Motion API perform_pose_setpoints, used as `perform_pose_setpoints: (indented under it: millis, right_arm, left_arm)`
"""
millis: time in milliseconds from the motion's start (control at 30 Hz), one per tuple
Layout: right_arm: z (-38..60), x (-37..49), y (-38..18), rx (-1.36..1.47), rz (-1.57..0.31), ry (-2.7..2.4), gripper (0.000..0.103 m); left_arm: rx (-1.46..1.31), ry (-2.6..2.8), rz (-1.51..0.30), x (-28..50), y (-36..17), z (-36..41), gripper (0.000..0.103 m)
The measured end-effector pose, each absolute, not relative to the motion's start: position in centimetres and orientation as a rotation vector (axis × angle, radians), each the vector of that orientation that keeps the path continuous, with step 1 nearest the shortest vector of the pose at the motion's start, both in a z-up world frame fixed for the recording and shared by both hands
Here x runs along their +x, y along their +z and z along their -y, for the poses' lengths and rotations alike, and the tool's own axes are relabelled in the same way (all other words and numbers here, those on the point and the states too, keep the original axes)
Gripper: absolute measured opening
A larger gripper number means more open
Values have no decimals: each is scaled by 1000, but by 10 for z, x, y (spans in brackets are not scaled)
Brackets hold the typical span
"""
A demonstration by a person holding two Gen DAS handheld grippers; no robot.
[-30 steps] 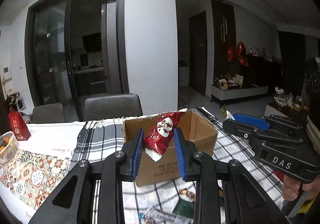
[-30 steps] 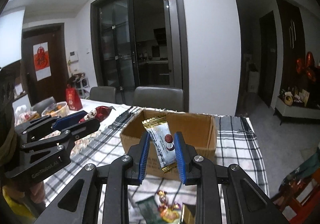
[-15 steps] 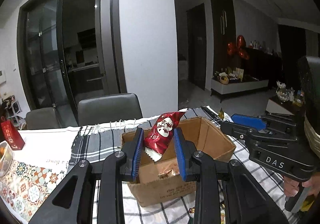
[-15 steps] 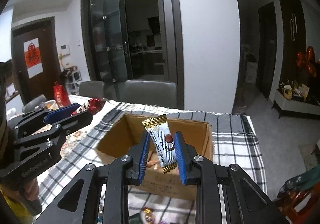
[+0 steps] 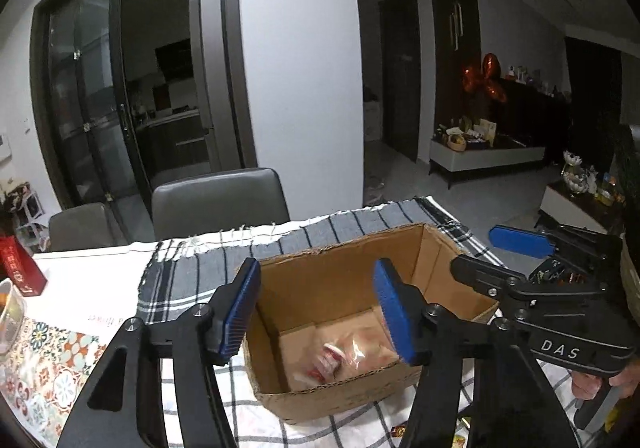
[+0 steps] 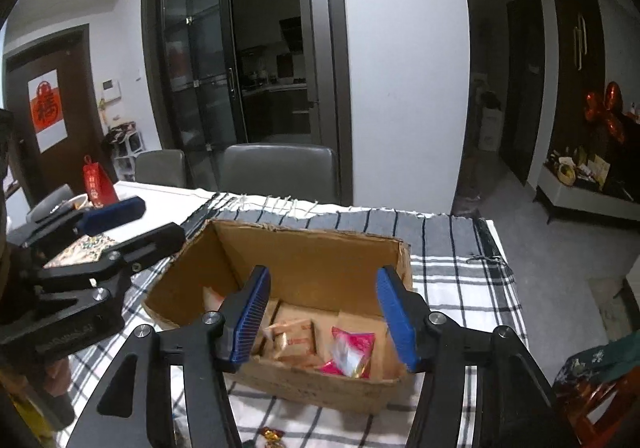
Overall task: Organize snacks
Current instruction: 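Move both tools back from the box toward the remaining snacks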
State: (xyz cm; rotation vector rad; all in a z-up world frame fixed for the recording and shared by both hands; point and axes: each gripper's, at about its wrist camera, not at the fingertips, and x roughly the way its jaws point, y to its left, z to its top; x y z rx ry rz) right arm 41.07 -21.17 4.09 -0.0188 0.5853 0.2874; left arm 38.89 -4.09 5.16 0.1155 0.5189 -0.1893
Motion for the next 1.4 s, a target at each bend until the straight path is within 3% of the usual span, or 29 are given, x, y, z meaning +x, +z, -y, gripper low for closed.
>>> perform_pose_setpoints:
  millis: [67,800,1400]
  right_arm:
    - [215,404,40,-2,-591,290,56]
    - [226,301,44,44,-505,241,56]
    - [234,272,-28,134,-675,149,56]
  left_arm:
    - [103,-182,-523,382,51,39,66]
    - [67,-108,-492,261,39,22,66]
    - [64,-25,-653,217,-37,10,66]
